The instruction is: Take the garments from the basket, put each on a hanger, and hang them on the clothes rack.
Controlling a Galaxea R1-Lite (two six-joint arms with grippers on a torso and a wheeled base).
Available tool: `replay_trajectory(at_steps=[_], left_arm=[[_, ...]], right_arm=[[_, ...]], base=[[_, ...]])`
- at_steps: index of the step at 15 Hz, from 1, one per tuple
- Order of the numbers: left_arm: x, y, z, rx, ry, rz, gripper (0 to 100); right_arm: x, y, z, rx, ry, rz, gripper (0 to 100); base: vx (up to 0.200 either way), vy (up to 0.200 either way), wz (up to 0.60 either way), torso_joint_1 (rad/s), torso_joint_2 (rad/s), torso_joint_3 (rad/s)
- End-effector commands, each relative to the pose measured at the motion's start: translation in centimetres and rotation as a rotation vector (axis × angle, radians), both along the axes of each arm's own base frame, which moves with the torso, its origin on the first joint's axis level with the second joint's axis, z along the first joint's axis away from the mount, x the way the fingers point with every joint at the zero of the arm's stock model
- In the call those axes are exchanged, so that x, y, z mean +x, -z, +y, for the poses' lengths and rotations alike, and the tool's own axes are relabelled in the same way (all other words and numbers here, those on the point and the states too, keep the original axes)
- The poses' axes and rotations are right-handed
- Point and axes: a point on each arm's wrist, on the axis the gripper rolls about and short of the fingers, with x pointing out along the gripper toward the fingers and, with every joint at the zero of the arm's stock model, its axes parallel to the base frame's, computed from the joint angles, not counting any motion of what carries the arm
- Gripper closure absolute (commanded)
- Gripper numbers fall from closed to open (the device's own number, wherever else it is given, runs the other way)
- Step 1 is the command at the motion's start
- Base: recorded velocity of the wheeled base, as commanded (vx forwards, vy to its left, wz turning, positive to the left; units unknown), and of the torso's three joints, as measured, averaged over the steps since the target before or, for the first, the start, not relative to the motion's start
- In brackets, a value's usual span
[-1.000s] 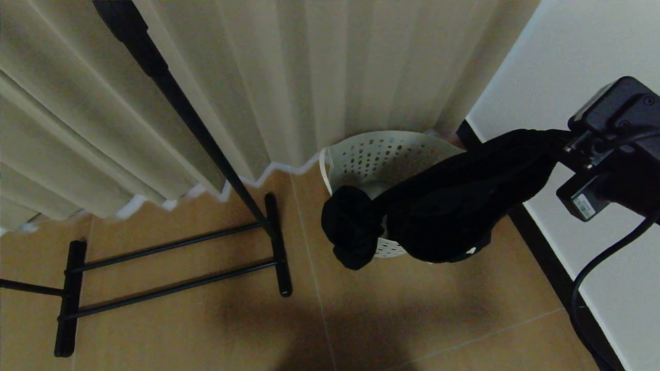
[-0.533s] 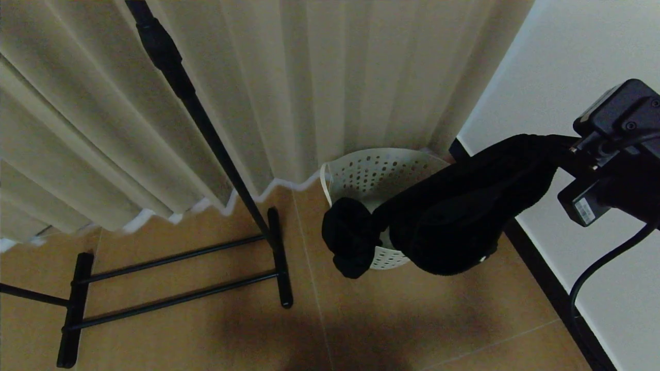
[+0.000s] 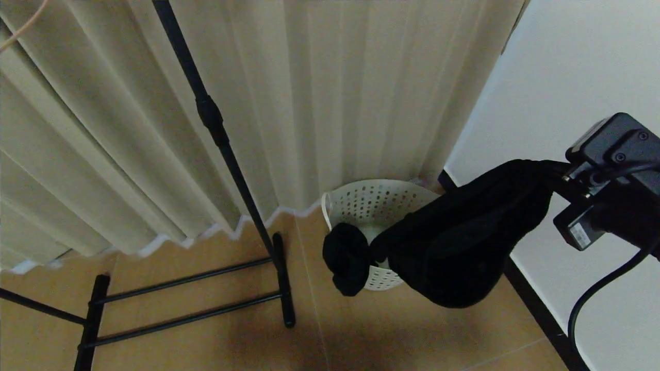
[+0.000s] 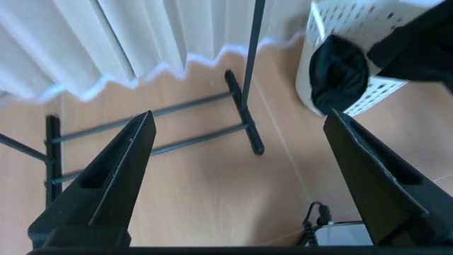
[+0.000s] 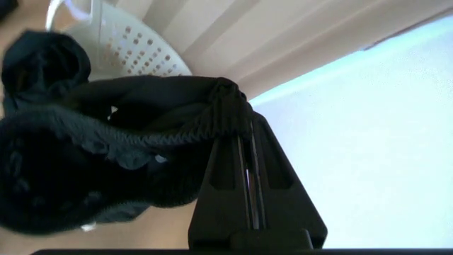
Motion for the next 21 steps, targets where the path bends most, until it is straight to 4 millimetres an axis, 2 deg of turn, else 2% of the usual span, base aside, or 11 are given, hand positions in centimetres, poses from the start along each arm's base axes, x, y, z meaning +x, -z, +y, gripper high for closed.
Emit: replay_trajectory(at_steps=[1,4,10,21], left_arm=[[0.0,0.0,0.0,0.0,0.0,0.0,0],[0.0,0.0,0.0,0.001,0.0,0.0,0],[0.0,0.0,0.0,0.003,0.002,0.0,0],[0.0,0.0,0.0,0.002,0.003,0.0,0]], right_arm=[[-1.6,0.8,-0.9,0.045,0.004,0.012,100],[-2.1,1.6,-1.2,0.064,0.007,0.035,100],[-1.2,2.6,-0.6,0.042,-0.015,0.085,100],[-1.3,3.1,-0.7,0.034,-0.013,0.099,100]], base=[[0.0,0.0,0.0,0.144,-0.48,-0.124],[0.0,0.0,0.0,0.155,-0.49,-0.136],[0.0,0.0,0.0,0.187,-0.51,-0.115],[0.0,0.0,0.0,0.239,-0.57,-0.125]])
